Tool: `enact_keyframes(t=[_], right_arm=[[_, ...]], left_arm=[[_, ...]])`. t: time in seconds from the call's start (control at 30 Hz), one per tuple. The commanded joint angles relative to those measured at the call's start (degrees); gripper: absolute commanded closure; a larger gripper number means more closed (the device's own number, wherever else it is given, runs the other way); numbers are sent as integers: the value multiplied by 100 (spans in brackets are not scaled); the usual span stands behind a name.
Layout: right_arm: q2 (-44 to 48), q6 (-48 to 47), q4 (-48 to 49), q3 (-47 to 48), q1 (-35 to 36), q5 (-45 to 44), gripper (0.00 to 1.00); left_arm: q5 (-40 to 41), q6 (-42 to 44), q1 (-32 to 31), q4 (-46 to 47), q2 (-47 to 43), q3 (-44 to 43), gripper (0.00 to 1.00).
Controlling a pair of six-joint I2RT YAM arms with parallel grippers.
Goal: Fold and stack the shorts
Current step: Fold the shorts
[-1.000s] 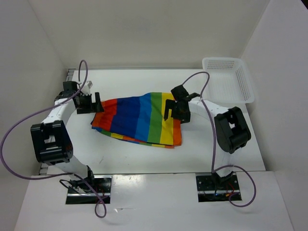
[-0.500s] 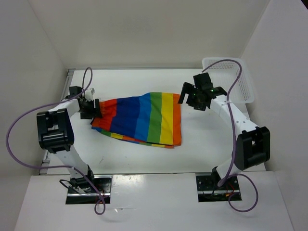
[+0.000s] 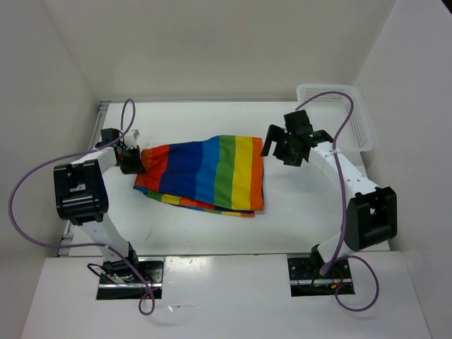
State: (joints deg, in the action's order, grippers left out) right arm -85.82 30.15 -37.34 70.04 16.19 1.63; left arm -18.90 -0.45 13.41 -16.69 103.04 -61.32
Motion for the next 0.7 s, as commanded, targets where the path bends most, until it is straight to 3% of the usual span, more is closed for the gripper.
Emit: enact_keyframes(t=[0.0, 0.07, 0.1, 0.17, 0.2, 0.4, 0.43, 0.67], right_arm=[[233, -105, 52, -8, -28, 258, 0], [180, -106, 156, -95, -28, 529, 3], [180, -106, 227, -235, -28, 671, 17], [-12, -36, 463, -411, -28, 935, 35], [-83, 17, 560, -586, -28, 1084, 53], [-839, 307, 1106, -659, 33, 1296, 95], [-935, 307, 1106, -571, 95, 1296, 100], [-1893, 254, 1369, -26, 543, 1533, 100]], left_arm=[[280, 45, -31, -774, -126, -116, 100], [491, 45, -31, -1020, -354, -449, 100], [492, 45, -31, -1090, -434, -564, 100], [562, 45, -31, -1319, -662, -784, 100], [562, 45, -31, -1476, -802, -1003, 100], [537, 45, -31, -1907, -1286, -1558, 100], [449, 45, -31, -1908, -1365, -1611, 100], [44, 45, -84, -2110, -1533, -1778, 100]])
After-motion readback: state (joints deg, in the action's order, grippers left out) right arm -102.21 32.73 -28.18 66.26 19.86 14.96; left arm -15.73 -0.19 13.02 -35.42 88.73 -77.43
